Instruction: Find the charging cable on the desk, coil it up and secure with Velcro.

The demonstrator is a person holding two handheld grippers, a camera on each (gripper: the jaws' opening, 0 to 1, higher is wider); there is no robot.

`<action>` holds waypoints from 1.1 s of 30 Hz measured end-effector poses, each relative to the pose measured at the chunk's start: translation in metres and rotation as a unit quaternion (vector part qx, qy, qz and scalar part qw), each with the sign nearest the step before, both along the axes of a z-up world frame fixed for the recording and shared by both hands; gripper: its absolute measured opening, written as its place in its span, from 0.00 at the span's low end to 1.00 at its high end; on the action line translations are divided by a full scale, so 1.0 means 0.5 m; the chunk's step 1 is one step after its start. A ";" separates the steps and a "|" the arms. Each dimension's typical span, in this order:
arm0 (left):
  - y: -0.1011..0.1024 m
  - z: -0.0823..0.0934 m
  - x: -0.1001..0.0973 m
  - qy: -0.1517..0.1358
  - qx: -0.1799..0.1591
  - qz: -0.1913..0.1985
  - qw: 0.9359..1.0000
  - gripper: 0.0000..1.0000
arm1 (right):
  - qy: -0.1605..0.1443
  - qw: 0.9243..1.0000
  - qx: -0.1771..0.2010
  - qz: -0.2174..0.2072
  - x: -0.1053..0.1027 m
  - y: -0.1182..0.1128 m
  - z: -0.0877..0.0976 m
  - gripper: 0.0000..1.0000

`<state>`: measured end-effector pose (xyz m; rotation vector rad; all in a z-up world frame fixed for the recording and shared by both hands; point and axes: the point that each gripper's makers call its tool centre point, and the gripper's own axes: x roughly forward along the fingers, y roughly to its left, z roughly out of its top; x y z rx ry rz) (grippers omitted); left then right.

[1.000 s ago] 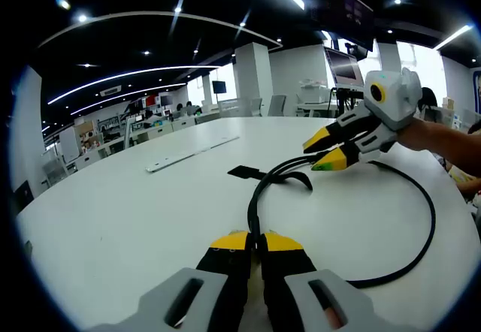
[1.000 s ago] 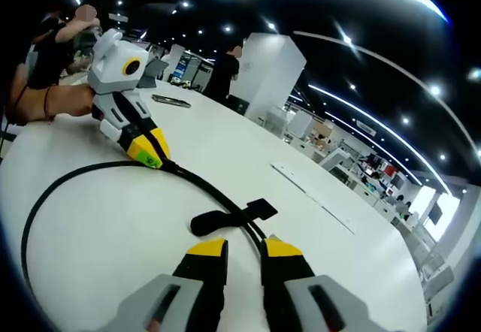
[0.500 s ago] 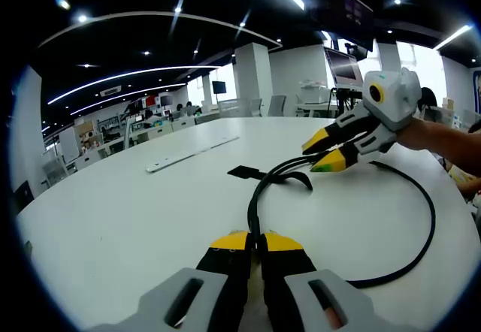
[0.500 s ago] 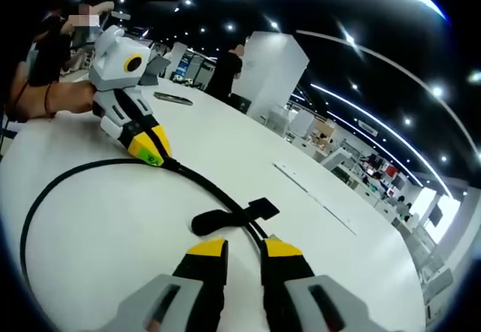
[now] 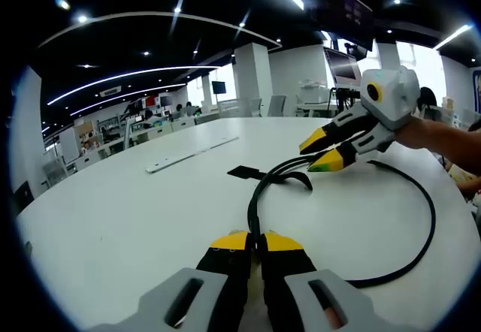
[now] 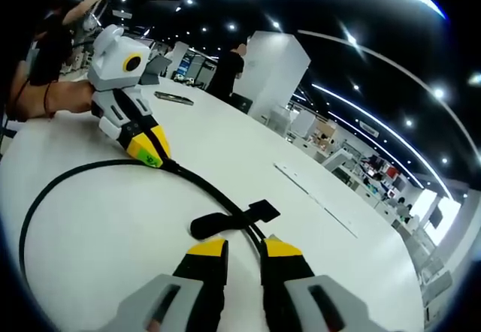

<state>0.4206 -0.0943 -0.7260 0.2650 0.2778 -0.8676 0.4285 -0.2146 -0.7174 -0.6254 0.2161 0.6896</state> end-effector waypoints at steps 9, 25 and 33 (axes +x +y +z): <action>0.000 0.000 0.000 -0.001 0.000 0.000 1.000 0.06 | 0.002 1.000 -0.001 0.004 0.002 0.007 -0.006 0.18; 0.000 0.000 -0.002 -0.002 0.000 -0.001 1.000 0.06 | 0.001 1.000 0.000 0.008 0.009 0.016 -0.011 0.17; 0.001 0.000 -0.003 -0.003 0.000 -0.001 1.000 0.06 | 0.000 1.000 0.004 0.012 0.013 0.026 -0.010 0.17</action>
